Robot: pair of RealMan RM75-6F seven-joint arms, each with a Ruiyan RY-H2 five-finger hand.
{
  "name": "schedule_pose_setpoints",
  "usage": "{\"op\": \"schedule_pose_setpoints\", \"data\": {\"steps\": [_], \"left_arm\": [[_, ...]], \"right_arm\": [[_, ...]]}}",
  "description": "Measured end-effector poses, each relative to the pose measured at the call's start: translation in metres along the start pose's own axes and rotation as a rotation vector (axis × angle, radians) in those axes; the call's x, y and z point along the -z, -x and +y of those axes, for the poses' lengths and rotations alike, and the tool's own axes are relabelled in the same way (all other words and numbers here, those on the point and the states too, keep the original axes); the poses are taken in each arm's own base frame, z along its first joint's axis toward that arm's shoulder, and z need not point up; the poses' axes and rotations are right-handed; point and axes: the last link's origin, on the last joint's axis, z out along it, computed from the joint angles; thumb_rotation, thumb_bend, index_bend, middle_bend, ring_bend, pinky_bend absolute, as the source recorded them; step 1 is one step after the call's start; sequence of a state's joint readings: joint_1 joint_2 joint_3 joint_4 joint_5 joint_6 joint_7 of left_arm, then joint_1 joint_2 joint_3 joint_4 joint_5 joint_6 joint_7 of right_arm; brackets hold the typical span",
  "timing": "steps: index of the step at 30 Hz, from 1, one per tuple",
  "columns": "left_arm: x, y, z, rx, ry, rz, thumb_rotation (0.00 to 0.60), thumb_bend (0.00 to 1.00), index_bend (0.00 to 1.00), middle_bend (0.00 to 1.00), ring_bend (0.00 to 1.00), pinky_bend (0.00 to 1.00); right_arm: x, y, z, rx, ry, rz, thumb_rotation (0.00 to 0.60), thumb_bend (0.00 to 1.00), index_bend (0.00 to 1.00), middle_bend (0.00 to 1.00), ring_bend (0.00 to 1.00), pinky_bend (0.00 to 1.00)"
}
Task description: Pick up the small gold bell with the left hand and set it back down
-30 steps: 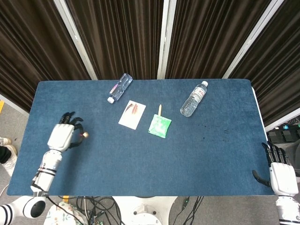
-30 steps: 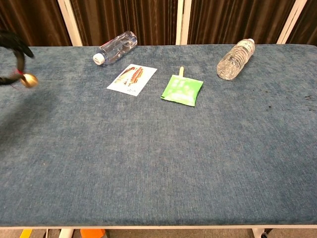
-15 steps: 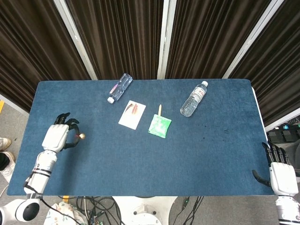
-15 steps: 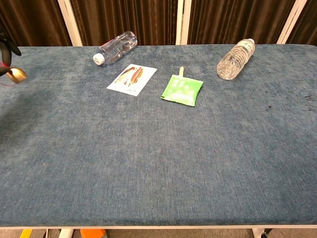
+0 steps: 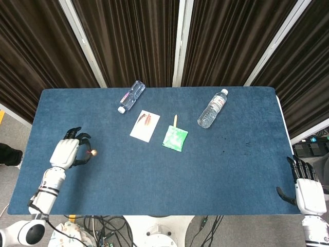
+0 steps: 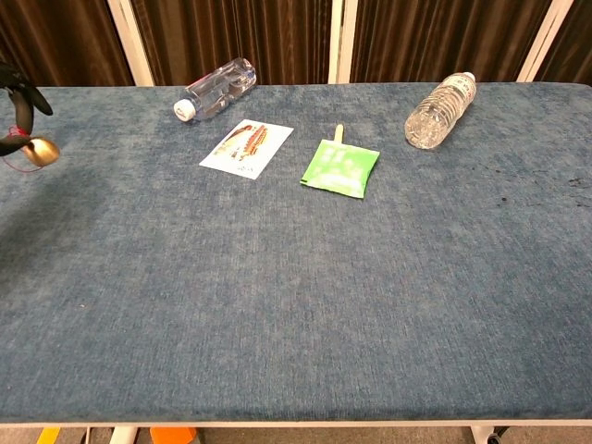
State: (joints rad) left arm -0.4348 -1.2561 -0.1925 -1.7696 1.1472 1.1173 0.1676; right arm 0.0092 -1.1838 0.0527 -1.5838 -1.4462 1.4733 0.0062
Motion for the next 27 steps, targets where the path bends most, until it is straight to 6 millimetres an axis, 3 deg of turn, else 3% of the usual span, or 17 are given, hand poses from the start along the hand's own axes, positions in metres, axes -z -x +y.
{"op": "schedule_pose_setpoints", "data": {"steps": [10, 16, 19, 27], "left_arm": [[0.000, 0.000, 0.002, -0.253, -0.002, 0.055, 0.600, 0.49, 0.66, 0.24, 0.04, 0.02], [-0.003, -0.002, -0.004, -0.206, -0.074, 0.180, 0.600, 0.50, 0.66, 0.23, 0.04, 0.02], [-0.002, 0.009, 0.006, -0.174, -0.056, 0.140, 0.600, 0.51, 0.65, 0.22, 0.04, 0.02], [0.001, 0.006, 0.005, 0.022, -0.008, 0.009, 0.600, 0.51, 0.65, 0.23, 0.04, 0.02]], "right_arm": [[-0.001, 0.001, -0.001, -0.003, -0.001, -0.004, 0.600, 0.16, 0.00, 0.00, 0.00, 0.00], [-0.001, 0.002, -0.001, -0.002, -0.004, -0.007, 0.600, 0.16, 0.00, 0.00, 0.00, 0.00], [-0.001, 0.001, -0.002, -0.002, -0.004, -0.006, 0.600, 0.16, 0.00, 0.00, 0.00, 0.00], [-0.001, 0.001, -0.001, -0.003, -0.001, -0.006, 0.600, 0.16, 0.00, 0.00, 0.00, 0.00]]}}
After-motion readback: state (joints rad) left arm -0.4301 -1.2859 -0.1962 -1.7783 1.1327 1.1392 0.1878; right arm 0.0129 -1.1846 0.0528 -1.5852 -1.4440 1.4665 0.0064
